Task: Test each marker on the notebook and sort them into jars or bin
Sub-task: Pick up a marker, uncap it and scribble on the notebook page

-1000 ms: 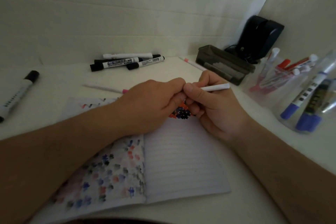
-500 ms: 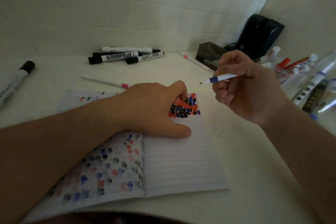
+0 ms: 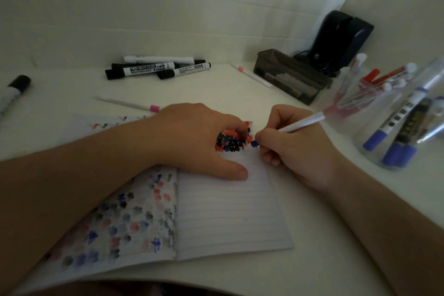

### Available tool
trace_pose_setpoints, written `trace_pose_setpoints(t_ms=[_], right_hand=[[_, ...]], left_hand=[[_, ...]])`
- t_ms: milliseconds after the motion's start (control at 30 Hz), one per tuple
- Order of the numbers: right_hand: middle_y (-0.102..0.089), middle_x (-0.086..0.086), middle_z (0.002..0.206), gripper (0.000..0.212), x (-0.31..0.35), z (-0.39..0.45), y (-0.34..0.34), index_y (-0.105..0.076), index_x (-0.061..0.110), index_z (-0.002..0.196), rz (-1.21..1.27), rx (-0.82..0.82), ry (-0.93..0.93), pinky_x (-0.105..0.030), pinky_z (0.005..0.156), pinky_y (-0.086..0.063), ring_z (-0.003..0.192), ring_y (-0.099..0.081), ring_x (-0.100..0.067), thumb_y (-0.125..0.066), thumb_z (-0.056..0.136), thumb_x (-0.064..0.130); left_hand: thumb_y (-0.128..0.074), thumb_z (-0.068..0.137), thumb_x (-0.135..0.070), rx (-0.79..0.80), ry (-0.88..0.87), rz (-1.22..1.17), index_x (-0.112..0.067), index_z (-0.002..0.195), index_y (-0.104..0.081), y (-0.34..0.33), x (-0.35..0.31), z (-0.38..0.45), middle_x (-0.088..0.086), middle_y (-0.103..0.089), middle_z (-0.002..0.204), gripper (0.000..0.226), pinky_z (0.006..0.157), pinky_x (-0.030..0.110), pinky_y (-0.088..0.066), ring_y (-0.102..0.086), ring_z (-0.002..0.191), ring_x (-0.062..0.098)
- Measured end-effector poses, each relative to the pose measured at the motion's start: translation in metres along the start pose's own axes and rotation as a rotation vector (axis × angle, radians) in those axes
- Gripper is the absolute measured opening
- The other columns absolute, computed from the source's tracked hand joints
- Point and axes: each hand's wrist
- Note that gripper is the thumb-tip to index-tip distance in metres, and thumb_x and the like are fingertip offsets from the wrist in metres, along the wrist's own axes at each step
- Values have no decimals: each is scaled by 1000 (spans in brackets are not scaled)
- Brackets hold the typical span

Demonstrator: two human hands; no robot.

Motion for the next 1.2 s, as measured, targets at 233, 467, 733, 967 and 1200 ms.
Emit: trace_pose_setpoints(t_ms=[233,467,733,967,1200], right_hand=[[-64,-15,57,28,0,1,-1,-46,-10,70,23,4,-9,-27,42,-48,47,-61,-21,-67,87,-8],[-65,-16,57,27,-1,2,-1,-48,-7,68,-72,4,-10,-30,46,-49,50,-63,-27,-70,84,-4],[-65,-18,58,27,2,0,-2,-47,-9,68,-32,12,-20,-28,44,-49,50,-62,-26,-69,85,-8],[-64,-18,57,25,0,2,-1,-47,-9,70,-69,-14,-3,-30,45,-47,48,-61,-25,-67,85,-3],[-65,-14,57,26,-1,2,-2,-52,-2,66,-78,18,7,-31,47,-49,50,-63,-24,-69,85,-5]], left_hand=[[-52,68,-93,-9,-20,5,-59,140,-39,1,0,0,-37,-34,78,81,69,27,-36,-37,71,-11],[-51,68,-93,4,-23,13,-60,140,-39,0,0,0,-36,-34,78,80,73,28,-39,-42,74,-2],[-50,67,-94,-3,-28,8,-60,140,-39,-2,2,0,-36,-33,78,81,73,29,-39,-39,72,-7],[-48,66,-95,-7,-25,13,-61,139,-39,-1,1,0,-36,-35,79,81,75,29,-41,-44,77,0],[-49,67,-95,3,-16,7,-60,140,-39,0,0,0,-35,-37,79,81,72,28,-40,-38,72,-10]])
Point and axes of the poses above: each hand's wrist, its own z-axis towards the middle knuckle, its own y-axis out of the back of the hand, x = y × z
